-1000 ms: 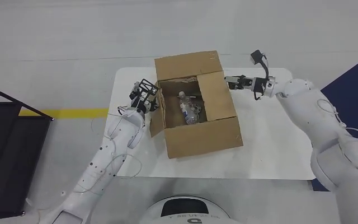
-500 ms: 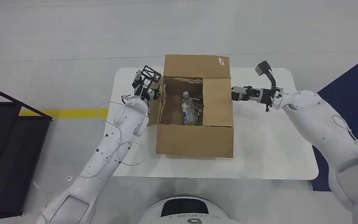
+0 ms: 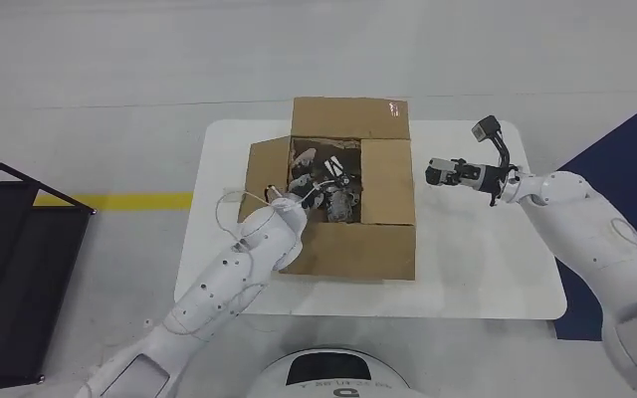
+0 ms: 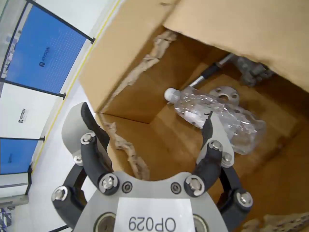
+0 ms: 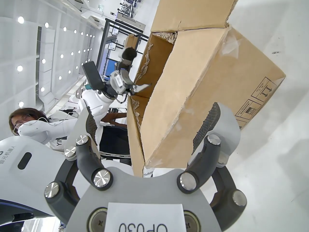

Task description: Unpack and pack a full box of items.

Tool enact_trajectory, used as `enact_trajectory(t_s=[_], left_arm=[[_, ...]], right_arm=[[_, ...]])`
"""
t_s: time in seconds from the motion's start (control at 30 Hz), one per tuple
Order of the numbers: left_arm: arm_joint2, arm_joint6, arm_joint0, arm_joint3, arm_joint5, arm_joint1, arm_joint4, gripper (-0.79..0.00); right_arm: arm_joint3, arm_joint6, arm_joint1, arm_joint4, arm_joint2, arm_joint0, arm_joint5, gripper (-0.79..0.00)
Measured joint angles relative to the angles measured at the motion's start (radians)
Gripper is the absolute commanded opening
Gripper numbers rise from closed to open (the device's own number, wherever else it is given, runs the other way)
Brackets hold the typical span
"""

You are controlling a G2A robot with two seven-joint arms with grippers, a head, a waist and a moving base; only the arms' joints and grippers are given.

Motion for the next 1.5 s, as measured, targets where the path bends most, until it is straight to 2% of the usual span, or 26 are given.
enact_trajectory(t_s=[0.17, 0.23, 0.3, 0.37, 0.43, 0.57, 0.63, 0.73, 0.9, 1.1, 1.2, 1.33, 1.43, 1.5], left_arm=[[0.086, 0.003, -0.034, 0.097, 0.036, -0.041, -0.028, 0.0], [0.094, 0.011, -0.041, 0.12, 0.066, -0.062, -0.102, 0.0], [0.094, 0.033, -0.052, 0.12, 0.071, -0.087, -0.255, 0.0], [0.079, 0.086, -0.062, 0.103, 0.06, -0.103, -0.413, 0.0], [0.063, 0.153, -0.072, 0.086, 0.075, -0.11, -0.485, 0.0], [0.077, 0.306, -0.074, 0.059, 0.114, -0.127, -0.495, 0.0], [0.095, 0.324, -0.083, 0.067, 0.115, -0.136, -0.49, 0.0], [0.14, 0.305, -0.117, 0.106, 0.133, -0.158, -0.468, 0.0], [0.227, 0.311, -0.179, 0.204, 0.15, -0.21, -0.476, 0.0], [0.281, 0.328, -0.239, 0.324, 0.191, -0.275, -0.519, 0.0], [0.274, 0.334, -0.259, 0.371, 0.23, -0.297, -0.543, 0.0], [0.208, 0.408, -0.273, 0.391, 0.286, -0.31, -0.61, 0.0], [0.148, 0.455, -0.27, 0.372, 0.298, -0.301, -0.613, 0.0], [0.088, 0.48, -0.25, 0.328, 0.305, -0.283, -0.601, 0.0]], right_arm=[[0.001, 0.013, -0.006, 0.014, 0.001, -0.008, 0.013, 0.0], [-0.001, 0.018, -0.009, 0.019, 0.0, -0.009, 0.018, 0.0], [-0.004, 0.023, -0.012, 0.022, -0.001, -0.01, 0.023, 0.0], [-0.003, 0.024, -0.015, 0.024, 0.0, -0.014, 0.024, 0.0], [-0.002, 0.022, -0.016, 0.027, 0.003, -0.019, 0.022, 0.0], [-0.012, 0.019, -0.012, 0.044, 0.019, -0.031, 0.018, 0.0], [-0.018, 0.013, -0.008, 0.055, 0.032, -0.039, 0.013, 0.0], [0.013, -0.04, 0.014, 0.091, 0.086, -0.072, -0.04, 0.0], [0.078, -0.203, 0.09, 0.137, 0.234, -0.215, -0.203, 0.0], [-0.064, -0.284, 0.182, 0.019, 0.377, -0.334, -0.284, 0.0], [-0.184, -0.283, 0.214, -0.09, 0.433, -0.342, -0.283, 0.0], [-0.285, -0.257, 0.235, -0.205, 0.419, -0.306, -0.257, 0.0], [-0.293, -0.181, 0.23, -0.178, 0.366, -0.239, -0.18, 0.0], [-0.273, -0.122, 0.218, -0.154, 0.324, -0.188, -0.122, 0.0]])
